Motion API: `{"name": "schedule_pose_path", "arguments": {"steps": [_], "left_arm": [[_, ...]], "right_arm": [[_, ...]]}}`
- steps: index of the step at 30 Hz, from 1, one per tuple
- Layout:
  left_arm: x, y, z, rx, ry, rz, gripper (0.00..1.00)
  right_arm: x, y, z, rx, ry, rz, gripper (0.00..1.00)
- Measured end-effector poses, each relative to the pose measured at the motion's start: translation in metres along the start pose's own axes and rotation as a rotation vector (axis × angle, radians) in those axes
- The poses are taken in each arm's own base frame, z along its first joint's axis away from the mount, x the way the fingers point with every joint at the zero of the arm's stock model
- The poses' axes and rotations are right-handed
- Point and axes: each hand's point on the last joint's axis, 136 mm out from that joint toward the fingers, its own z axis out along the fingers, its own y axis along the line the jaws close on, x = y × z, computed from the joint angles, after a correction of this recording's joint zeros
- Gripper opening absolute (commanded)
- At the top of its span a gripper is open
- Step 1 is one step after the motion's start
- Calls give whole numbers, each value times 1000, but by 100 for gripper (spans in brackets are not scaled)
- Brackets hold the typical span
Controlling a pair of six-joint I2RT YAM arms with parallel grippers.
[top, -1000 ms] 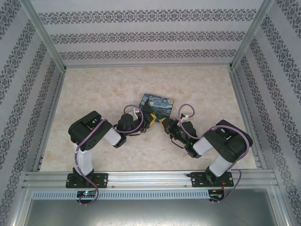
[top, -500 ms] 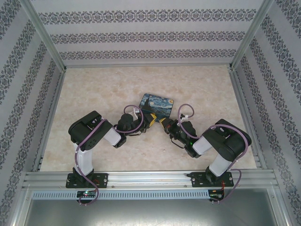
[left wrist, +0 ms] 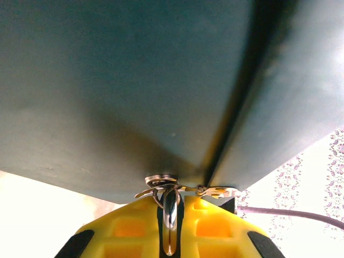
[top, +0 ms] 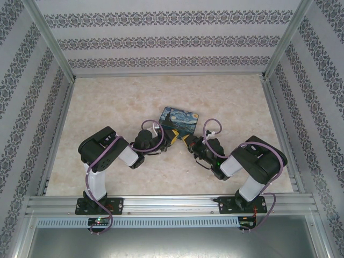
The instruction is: Unlock the padlock with the key
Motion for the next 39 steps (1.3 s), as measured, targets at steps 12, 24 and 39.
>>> {"name": "schedule_pose_path", "arguments": {"steps": [12, 24, 39], "left_arm": [[-1, 7, 1, -16, -4, -5, 0], [-3, 7, 4, -13, -12, -23, 0], [-6, 2, 5, 9, -35, -58, 0]], "right_arm": [[1, -1, 3, 4, 7, 0, 0], [1, -3, 8, 8, 7, 4, 0], [-2, 4, 9, -14, -9, -53, 0]]}}
